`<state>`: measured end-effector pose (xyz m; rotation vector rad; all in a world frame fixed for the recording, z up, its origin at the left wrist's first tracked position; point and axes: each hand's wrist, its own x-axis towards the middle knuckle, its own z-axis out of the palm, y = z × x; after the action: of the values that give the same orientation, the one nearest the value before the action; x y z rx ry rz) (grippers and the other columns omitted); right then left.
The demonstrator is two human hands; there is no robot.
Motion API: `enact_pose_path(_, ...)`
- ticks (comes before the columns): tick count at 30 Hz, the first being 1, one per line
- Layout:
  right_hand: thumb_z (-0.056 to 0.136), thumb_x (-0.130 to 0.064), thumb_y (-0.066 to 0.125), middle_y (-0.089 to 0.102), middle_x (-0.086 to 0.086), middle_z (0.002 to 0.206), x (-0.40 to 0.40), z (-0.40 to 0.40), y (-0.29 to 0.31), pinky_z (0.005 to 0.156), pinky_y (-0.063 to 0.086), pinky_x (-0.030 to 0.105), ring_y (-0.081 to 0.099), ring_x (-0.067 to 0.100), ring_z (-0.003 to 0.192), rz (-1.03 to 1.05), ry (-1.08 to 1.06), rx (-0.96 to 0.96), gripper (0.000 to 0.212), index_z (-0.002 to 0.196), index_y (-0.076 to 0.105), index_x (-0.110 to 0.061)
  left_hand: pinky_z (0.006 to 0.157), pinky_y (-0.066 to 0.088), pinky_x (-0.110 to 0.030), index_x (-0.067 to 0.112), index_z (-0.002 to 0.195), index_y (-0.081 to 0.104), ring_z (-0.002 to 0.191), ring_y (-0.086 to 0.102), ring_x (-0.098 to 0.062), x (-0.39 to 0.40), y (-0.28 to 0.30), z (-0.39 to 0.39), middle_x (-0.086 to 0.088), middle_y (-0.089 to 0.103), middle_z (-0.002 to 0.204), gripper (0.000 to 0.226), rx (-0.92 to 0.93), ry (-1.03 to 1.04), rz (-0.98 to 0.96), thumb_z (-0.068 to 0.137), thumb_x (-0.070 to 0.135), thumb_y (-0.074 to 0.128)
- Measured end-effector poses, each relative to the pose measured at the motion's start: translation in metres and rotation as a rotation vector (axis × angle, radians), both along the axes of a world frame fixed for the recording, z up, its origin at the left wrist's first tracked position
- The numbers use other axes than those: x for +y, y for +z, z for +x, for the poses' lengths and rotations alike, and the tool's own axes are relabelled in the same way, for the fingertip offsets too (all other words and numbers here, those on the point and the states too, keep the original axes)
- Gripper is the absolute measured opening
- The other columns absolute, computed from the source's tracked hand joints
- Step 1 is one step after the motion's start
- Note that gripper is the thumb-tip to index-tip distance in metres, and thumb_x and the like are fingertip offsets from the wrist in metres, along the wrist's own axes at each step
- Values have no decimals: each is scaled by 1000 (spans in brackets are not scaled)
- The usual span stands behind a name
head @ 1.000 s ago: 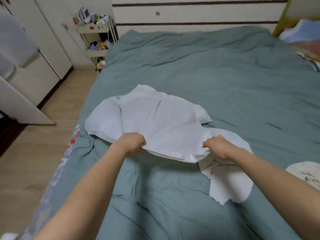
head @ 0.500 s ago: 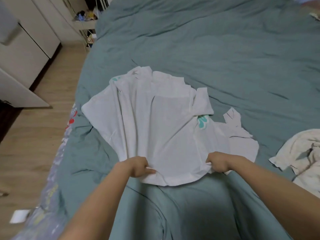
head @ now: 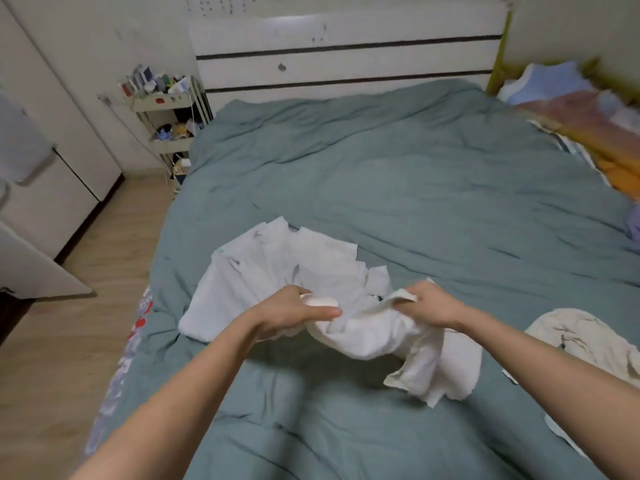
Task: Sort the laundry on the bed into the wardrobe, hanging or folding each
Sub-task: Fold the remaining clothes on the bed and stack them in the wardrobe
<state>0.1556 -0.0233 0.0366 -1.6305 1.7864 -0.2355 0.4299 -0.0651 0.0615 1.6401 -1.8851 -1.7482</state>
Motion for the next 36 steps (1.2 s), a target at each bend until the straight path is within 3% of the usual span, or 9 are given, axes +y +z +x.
enact_pose_path(4,87,2,47,64,-4,71,-30,8,87,57,41,20,55,6,66,-177,-193,-477,26,78,70,-8,52,42,-21,22,121,55,69,57,-12,-9,67,-58,3,66,102,77,33,-40,-55,59,58,84)
enact_pose_path(7,84,7,43,70,7,84,-45,14,135,64,46,25,61,15,74,-223,-100,-658,30,87,71,-5,65,44,-25,18,96,68,74,60,-15,-21,108,-88,2,67,88,37,136,33,-115,74,46,78)
enact_pose_path(12,90,3,54,65,8,98,-62,24,190,74,47,22,62,13,85,-405,-143,-954,19,106,59,-6,67,40,-30,3,87,66,71,56,-23,-52,164,-114,-11,61,82,26,363,499,-159,80,28,67)
enact_pose_path(15,88,-14,67,59,-4,108,-56,41,203,76,44,11,59,1,90,-778,-335,-712,26,110,54,-13,69,46,-32,12,75,53,64,52,-17,-64,199,-124,-5,55,75,17,511,683,-195,90,18,59)
enact_pose_path(17,82,-25,73,60,-6,99,-45,52,197,79,44,20,57,10,88,-961,-469,-561,26,99,54,-18,75,47,-33,17,73,45,64,49,-16,-69,222,-125,-1,49,75,25,568,773,-249,96,20,52)
enact_pose_path(23,53,-67,76,67,-8,100,-29,78,152,79,53,35,63,13,94,-544,-295,-391,67,102,60,-24,67,45,-28,10,79,49,66,48,-19,-64,281,-134,-3,47,73,21,769,861,-379,99,13,43)
enact_pose_path(27,79,-25,77,65,0,75,-34,89,158,48,41,13,57,11,70,-458,-399,-630,22,83,66,-6,75,50,-30,2,97,61,80,59,-25,-58,306,-126,-11,61,88,19,892,954,-499,92,2,43)
enact_pose_path(32,96,-15,54,53,4,67,-31,52,173,49,34,22,43,10,69,-445,-419,-521,35,62,60,-7,83,43,-29,5,110,60,95,55,-25,-60,304,-74,-10,61,103,29,584,1052,-771,93,2,37)
enact_pose_path(36,95,-19,48,46,10,63,-27,10,185,58,28,33,44,23,67,-565,-500,-33,47,50,37,-13,89,49,-35,4,109,65,105,61,-32,-73,256,-38,-16,67,110,26,201,868,-832,87,8,52)
